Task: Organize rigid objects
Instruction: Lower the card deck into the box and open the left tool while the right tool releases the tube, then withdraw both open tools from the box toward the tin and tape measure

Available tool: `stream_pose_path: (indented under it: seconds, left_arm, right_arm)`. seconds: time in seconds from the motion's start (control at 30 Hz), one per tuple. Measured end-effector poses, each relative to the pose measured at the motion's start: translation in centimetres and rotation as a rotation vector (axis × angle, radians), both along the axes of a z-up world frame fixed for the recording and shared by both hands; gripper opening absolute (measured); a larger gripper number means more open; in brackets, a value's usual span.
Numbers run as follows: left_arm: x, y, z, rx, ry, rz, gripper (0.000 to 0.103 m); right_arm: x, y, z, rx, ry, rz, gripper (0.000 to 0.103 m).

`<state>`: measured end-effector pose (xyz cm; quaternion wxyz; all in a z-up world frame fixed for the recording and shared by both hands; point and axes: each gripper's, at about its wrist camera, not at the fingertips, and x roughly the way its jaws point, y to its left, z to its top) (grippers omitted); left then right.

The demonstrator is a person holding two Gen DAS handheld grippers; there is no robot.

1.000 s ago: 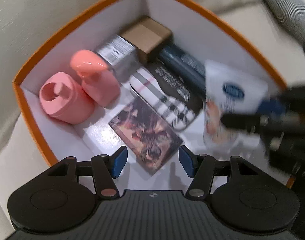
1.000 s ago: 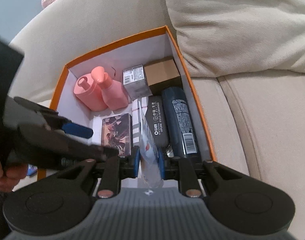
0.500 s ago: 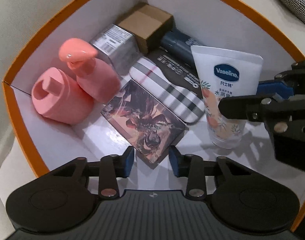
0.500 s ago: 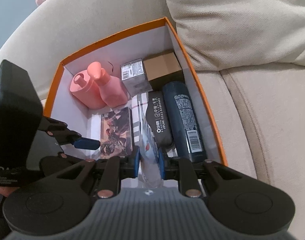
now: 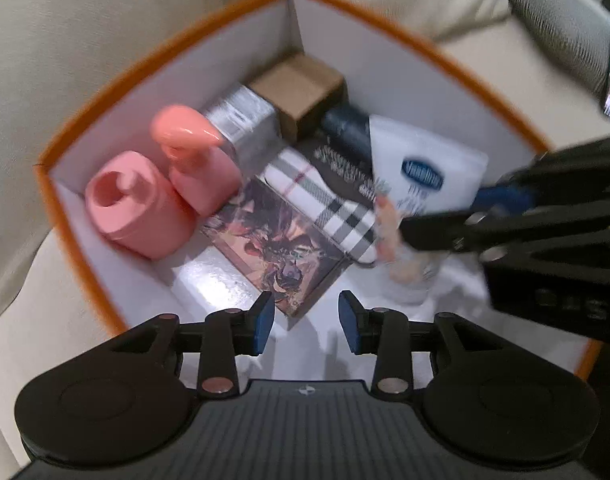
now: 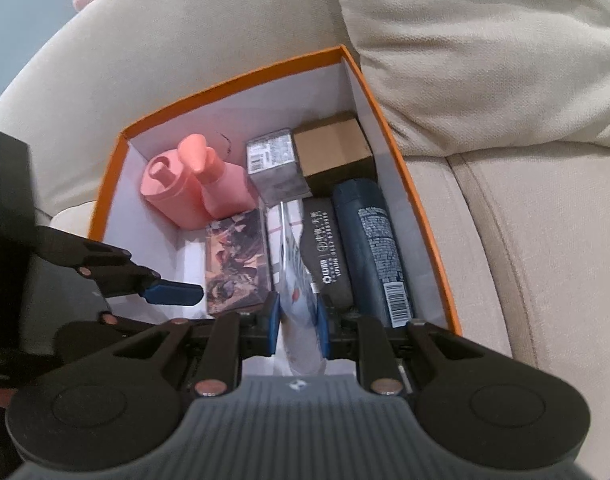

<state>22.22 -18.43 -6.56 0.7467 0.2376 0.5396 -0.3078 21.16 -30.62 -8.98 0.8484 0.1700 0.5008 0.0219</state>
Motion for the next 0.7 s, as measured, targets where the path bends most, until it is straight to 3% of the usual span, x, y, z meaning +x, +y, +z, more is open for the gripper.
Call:
stream_pose_path:
  seconds: [0.2,0.4,0.53,0.7]
  left_arm:
    - [-1.3,3.9,5.3,-0.088,-0.079,0.096,0.045]
    - [-0.6,7.5,6.9,-0.145,-0.095,0.276,0.046]
    - [0.2,9.2,6.0,-0.208,-0.010,0.363,0.046]
    - [0.9,10.0,4.4,-0.259,0.080,0.466,0.034]
  right_arm:
    - [0.3,1.4,1.1,0.057,-0.009,0.038,0.019]
    - [1.0,4.0,1.8,0.077,-0.016,0.097,0.020]
    - [2.0,6.4,1.6,0.071,0.004,0.162,0.020]
    - [4.1,8.1,-0.4,0.073,0.094,0.200,0.020]
